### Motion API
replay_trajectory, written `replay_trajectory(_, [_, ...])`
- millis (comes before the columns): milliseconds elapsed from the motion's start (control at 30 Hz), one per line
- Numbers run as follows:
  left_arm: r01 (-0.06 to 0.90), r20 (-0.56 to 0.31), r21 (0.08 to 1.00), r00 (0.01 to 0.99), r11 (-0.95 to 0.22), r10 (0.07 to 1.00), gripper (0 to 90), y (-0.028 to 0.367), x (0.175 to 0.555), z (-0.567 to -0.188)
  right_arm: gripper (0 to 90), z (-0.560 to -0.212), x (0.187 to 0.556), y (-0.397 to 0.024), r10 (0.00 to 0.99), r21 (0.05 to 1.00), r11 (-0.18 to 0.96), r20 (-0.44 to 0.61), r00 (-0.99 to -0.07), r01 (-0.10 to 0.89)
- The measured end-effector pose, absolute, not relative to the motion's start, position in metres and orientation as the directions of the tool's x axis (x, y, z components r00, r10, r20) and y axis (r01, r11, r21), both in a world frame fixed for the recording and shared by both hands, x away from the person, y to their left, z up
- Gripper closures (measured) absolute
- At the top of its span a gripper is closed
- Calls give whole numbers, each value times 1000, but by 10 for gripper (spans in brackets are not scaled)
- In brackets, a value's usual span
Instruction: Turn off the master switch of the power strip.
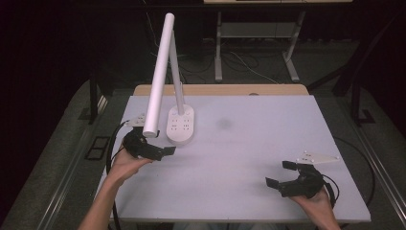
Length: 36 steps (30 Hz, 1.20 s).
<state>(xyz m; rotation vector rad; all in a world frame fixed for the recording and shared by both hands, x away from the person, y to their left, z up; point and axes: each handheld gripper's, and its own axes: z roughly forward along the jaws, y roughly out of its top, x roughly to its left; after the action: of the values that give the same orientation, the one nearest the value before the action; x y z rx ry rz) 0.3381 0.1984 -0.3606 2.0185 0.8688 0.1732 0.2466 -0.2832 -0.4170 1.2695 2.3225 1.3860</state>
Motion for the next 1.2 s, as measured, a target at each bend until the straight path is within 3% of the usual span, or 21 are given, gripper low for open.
replay_trajectory(1200, [525, -173, 779, 705, -343, 687, 14, 214, 393, -345, 2, -420, 246, -287, 742, 783, 207, 266, -616, 587])
